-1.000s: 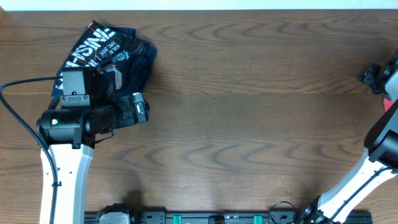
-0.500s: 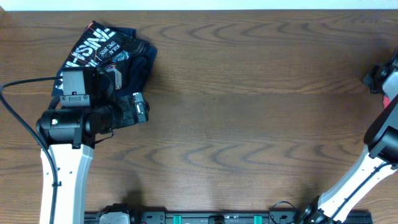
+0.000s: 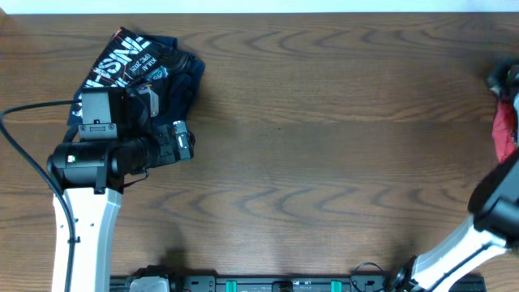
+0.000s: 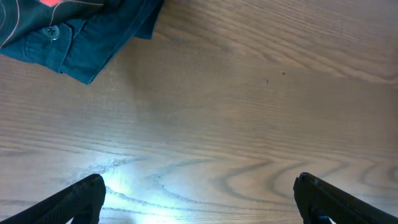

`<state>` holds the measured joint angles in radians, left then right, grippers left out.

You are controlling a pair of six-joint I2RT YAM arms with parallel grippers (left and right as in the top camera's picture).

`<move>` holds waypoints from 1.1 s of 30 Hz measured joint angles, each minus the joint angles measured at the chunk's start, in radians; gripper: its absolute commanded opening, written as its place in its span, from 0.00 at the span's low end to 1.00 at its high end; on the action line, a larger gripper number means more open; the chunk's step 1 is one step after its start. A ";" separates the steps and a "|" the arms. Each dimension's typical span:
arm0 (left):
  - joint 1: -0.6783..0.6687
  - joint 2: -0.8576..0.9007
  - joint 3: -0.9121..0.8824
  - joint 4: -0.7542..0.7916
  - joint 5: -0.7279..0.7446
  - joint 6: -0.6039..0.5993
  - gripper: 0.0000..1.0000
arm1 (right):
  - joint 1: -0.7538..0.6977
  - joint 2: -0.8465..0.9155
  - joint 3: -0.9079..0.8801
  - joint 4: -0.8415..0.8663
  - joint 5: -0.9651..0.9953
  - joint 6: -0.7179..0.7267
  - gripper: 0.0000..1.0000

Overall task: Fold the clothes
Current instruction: 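Grasp the black polo with the right gripper and drag it to center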

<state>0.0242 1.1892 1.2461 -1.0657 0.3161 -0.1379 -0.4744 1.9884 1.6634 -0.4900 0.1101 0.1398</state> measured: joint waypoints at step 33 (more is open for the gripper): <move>0.000 0.000 0.000 -0.046 0.000 0.000 0.98 | 0.968 -0.192 0.025 -0.206 -0.116 -0.055 0.64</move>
<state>0.0242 1.1892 1.2461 -1.1114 0.3157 -0.1379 0.4938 1.7962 1.6886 -0.6964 -0.0063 0.0845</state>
